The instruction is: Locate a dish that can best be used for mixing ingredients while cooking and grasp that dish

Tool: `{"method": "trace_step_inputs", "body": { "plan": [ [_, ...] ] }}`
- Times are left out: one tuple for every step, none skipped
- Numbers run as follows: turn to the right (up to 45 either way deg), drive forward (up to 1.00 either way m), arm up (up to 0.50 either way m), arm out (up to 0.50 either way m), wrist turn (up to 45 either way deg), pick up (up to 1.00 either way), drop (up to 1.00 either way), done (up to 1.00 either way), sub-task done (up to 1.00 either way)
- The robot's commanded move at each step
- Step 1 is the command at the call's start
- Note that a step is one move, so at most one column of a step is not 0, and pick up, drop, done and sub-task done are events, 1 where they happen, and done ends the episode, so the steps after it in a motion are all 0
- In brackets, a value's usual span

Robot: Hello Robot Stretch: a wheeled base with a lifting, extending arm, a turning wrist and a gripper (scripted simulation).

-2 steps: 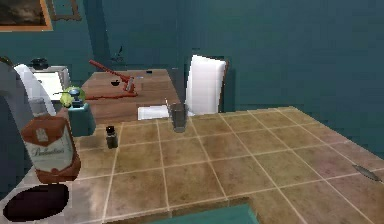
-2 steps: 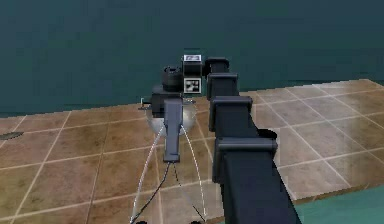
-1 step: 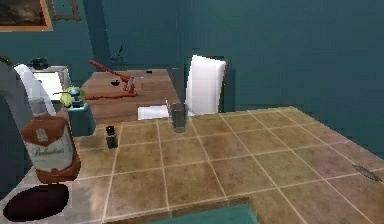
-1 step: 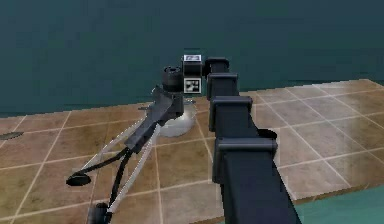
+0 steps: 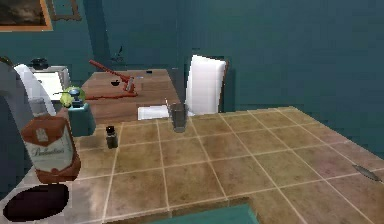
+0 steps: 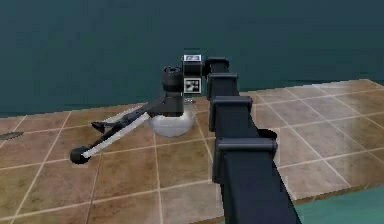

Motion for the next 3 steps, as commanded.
{"method": "trace_step_inputs", "body": {
  "plan": [
    [0.0, 0.00, 0.00, 0.00, 45.0, 0.00, 0.00, 0.00, 0.00],
    [0.0, 0.00, 0.00, 0.00, 27.0, 0.00, 0.00, 0.00, 0.00],
    [0.0, 0.00, -0.12, 0.00, 0.0, 0.00, 0.00, 0.00, 0.00]
  ]
}}
